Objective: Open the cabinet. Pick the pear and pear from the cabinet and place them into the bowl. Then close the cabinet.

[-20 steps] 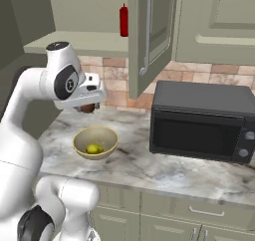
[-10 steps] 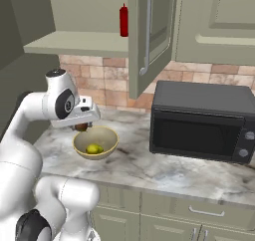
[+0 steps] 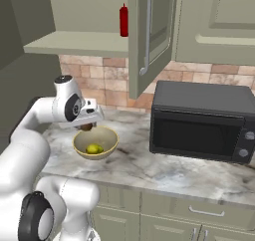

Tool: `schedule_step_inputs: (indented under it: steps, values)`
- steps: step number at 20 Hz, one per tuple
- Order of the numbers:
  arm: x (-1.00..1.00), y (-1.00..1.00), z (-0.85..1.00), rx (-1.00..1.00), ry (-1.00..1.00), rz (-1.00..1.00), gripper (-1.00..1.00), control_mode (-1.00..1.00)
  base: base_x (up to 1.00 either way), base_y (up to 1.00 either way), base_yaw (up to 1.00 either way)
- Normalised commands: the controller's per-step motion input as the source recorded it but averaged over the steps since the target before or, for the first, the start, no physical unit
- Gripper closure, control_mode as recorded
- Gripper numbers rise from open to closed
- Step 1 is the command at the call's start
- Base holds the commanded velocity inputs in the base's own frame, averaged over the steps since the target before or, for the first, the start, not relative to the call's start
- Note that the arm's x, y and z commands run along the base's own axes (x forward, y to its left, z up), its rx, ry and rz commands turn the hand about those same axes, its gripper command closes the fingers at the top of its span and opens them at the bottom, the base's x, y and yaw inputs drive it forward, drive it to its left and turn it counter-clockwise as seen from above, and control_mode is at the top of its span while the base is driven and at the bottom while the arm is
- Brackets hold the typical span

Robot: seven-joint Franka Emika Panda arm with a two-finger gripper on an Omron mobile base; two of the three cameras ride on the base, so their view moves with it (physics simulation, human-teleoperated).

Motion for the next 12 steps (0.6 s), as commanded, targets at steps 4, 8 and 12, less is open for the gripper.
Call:
schedule_step_inputs:
  steps: [4, 8, 12]
  values:
    - [0.24, -0.02, -0.36, 0.0, 0.0, 0.05, 1.0, -1.0, 0.0, 0.0, 0.0]
    - [0.07, -0.13, -0.63, 0.09, 0.0, 0.07, 1.0, -1.0, 0.0, 0.0, 0.0]
    - [0.04, -0.1, -0.42, 0.14, 0.0, 0.02, 1.0, -1.0, 0.0, 0.0, 0.0]
